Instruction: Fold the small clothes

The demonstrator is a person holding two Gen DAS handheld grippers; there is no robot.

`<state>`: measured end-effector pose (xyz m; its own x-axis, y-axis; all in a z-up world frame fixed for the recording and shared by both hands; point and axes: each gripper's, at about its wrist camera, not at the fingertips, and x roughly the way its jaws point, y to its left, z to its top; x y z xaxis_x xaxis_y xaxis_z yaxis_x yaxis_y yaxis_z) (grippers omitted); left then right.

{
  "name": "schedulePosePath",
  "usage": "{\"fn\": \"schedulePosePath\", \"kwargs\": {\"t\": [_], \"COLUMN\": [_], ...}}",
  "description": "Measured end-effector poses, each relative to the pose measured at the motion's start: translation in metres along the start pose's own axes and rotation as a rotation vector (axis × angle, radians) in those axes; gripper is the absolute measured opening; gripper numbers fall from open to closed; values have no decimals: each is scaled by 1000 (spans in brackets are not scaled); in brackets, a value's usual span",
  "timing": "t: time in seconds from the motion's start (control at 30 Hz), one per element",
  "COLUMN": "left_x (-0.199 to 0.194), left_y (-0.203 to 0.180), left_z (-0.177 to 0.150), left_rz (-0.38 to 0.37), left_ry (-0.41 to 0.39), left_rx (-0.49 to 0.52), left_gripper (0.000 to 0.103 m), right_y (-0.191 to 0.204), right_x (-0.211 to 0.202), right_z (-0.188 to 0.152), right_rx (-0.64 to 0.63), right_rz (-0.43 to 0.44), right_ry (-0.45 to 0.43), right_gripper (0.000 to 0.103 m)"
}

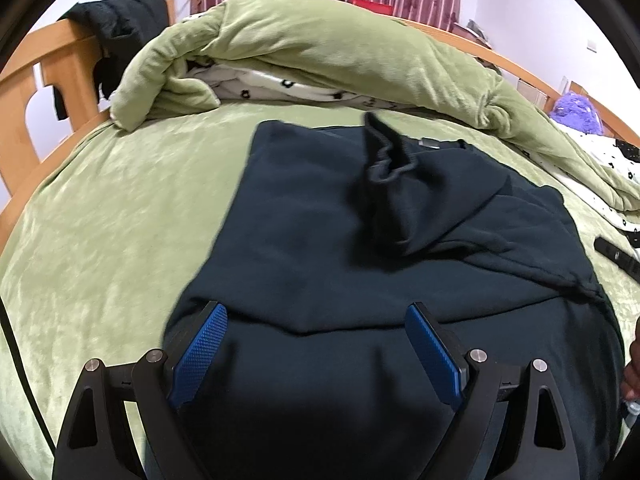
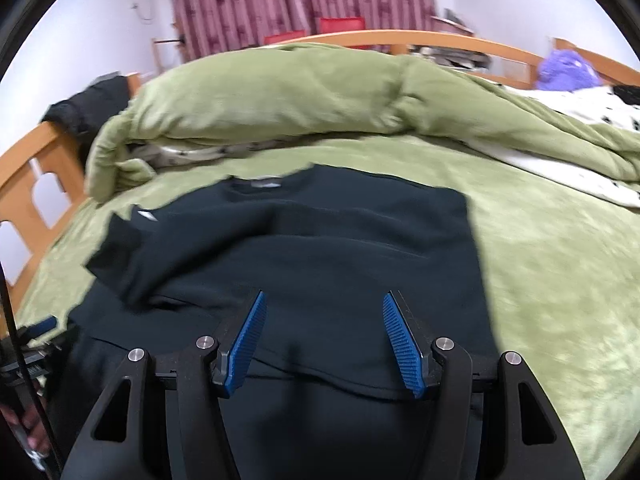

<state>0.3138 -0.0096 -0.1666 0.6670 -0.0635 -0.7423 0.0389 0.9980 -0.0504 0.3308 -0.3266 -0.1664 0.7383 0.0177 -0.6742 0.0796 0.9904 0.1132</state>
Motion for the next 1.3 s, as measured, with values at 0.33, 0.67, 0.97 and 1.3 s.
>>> {"fn": "schedulePosePath", "kwargs": {"t": [0.33, 0.67, 0.97, 1.3], "left_x": [15, 61, 32, 39], "left_y": [-12, -5, 50, 60], "left_z": [32, 55, 59, 32], "left_rz": [-97, -192, -246, -36], "left_ry": [-66, -49, -106, -66], "left_rx": [-86, -231, -382, -339], "left_gripper": [85, 10, 10, 32], "right_y": [-37, -52, -64, -57], "right_x": [10, 38, 29, 36], "right_z": [-24, -35, -25, 0], "right_rx": [-88, -68, -35, -59], "right_rz": [-133, -115, -157, -172], "right_ry": [15, 59, 28, -8], "right_gripper": [60, 60, 60, 60]}}
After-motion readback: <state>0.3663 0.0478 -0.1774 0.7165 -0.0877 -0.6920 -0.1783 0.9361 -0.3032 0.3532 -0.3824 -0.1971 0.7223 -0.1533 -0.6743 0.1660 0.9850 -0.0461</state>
